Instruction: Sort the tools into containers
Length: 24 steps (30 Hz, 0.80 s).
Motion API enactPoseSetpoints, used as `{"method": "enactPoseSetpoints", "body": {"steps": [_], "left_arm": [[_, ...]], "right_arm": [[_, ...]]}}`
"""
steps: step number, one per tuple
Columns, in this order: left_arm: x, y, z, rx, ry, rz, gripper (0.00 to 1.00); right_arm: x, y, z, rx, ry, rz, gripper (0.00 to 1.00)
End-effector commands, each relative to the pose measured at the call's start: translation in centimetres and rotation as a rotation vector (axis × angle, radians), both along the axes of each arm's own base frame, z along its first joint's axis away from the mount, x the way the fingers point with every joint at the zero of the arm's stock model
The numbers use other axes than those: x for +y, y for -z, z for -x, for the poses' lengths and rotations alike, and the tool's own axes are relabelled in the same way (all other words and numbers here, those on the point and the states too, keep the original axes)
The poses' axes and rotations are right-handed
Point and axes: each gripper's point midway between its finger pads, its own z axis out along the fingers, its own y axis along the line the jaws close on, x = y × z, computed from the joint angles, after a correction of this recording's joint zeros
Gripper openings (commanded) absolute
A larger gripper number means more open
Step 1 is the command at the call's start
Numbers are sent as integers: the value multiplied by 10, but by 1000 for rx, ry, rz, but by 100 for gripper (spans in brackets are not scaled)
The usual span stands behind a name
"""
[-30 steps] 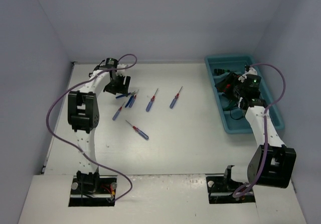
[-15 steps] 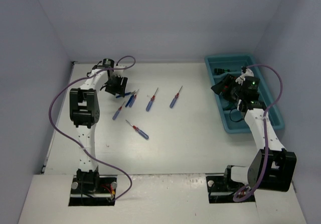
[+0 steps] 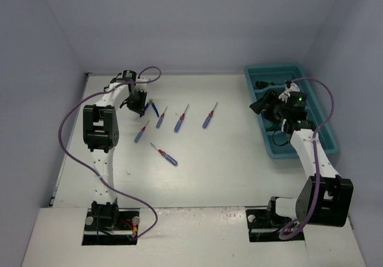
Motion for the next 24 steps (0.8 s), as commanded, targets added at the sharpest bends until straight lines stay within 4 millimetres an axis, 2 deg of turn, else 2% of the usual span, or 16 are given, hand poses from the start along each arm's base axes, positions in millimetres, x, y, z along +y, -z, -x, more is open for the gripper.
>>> {"method": "enactPoseSetpoints", "body": {"steps": [1, 4, 8, 9, 10, 11, 12, 14, 15, 20, 22, 24], "left_arm": [[2, 0, -4, -1, -50, -13, 1], [3, -11, -9, -34, -57, -17, 0], [2, -56, -18, -145, -51, -6, 0], [1, -66, -19, -168, -50, -3, 0], [1, -67, -18, -169, -48, -3, 0], [-1, -83, -17, -200, -42, 2, 0], [-5, -92, -14, -214, -35, 3, 0], [-14, -126, -2, -273, -30, 3, 0], [-20, -134, 3, -287, -26, -3, 0], [-65, -156, 39, -317, 0, -25, 0], [-85, -164, 56, -329, 6, -27, 0], [-95, -175, 67, -344, -19, -5, 0]], "right_arm": [[8, -12, -4, -58, -30, -6, 64], [11, -13, -4, -62, -41, -5, 65], [33, -28, -6, -103, -119, 9, 65], [48, -33, -4, -114, -161, 13, 65], [50, -33, -4, -118, -170, 19, 65], [66, -39, -4, -137, -215, 25, 65], [76, -44, -3, -151, -246, 37, 65], [104, -59, -4, -197, -317, 66, 65], [114, -61, -5, -208, -334, 87, 65], [170, -60, -3, -244, -428, 194, 65], [182, -57, -4, -245, -446, 213, 63], [200, -58, -6, -252, -474, 221, 61]]}}
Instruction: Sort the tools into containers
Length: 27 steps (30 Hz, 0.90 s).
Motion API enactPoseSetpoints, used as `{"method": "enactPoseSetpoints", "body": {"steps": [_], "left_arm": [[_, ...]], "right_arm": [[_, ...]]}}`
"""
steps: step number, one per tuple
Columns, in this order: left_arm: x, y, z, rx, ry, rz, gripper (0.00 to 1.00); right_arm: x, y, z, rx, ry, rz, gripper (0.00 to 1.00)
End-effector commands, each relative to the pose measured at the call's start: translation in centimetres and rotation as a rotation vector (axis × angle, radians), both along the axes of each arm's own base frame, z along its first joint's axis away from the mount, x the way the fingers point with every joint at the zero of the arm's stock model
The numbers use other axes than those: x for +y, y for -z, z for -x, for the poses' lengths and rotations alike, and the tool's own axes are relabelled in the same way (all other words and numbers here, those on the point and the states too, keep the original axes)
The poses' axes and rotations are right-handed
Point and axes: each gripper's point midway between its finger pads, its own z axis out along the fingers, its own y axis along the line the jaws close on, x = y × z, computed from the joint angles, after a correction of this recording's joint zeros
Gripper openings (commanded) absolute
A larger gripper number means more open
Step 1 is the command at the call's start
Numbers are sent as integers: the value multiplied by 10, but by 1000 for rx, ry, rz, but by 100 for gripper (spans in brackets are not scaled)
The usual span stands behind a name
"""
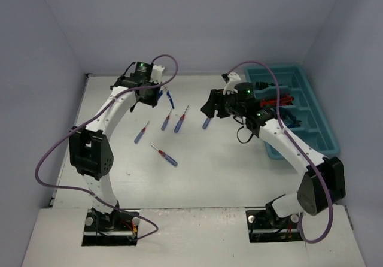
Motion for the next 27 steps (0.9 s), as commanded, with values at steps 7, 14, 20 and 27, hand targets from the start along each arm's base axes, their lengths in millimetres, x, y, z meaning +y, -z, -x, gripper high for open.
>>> {"method": "enactPoseSetpoints", "body": {"steps": [7, 14, 20, 27], "left_arm": [[-60, -56, 54, -108, -64, 72, 0], [-72, -68, 68, -122, -45, 104, 0], [-76, -72, 76, -126, -36, 113, 0], [-78, -71, 81, -121, -27, 114, 0]], "right_arm": [[63, -17, -22, -120, -19, 77, 53], [84, -9, -20, -116, -26, 97, 52], [100, 0, -21, -107, -42, 112, 48], [109, 2, -24, -122, -40, 134, 38]]}}
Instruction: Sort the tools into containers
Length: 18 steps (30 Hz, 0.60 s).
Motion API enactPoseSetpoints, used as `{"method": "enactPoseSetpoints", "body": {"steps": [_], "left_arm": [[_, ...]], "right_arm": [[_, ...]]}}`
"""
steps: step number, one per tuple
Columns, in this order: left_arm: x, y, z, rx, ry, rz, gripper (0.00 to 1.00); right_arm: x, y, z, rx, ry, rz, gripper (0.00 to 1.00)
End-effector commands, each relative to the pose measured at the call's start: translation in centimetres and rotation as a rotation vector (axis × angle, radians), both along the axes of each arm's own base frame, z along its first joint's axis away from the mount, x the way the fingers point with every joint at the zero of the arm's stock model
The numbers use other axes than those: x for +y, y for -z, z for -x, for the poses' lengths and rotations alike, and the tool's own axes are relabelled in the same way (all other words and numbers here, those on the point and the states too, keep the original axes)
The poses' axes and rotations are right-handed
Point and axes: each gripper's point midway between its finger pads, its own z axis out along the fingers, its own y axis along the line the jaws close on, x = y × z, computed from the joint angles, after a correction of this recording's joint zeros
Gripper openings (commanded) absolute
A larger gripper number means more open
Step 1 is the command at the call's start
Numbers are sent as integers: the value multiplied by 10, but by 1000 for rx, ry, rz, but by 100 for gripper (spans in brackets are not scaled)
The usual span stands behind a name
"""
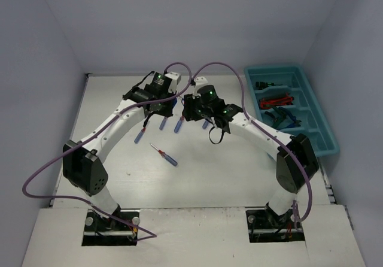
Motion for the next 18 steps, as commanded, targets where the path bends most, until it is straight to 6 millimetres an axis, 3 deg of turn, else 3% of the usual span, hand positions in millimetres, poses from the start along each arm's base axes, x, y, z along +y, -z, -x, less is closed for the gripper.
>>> {"method": "enactPoseSetpoints", "body": {"steps": [1, 7, 8, 12, 15, 18], "left_arm": [[-2, -29, 2, -76, -15, 50, 0], [-3, -23, 5, -61, -8, 37, 0], [-3, -23, 4, -60, -7, 36, 0], [-2, -22, 5, -57, -4, 30, 0], [0, -29, 4, -75, -16, 35, 38], [5, -41, 4, -107, -46, 39, 68]], "right_arm": [[12, -41, -17, -117, 19, -46, 36], [12, -43, -18, -130, 32, -39, 14], [11, -44, -18, -134, 35, -39, 6], [7, -43, -18, -135, 52, -33, 0], [-5, -46, -21, -147, 101, -23, 0], [-23, -46, -25, -147, 166, -22, 0]]}}
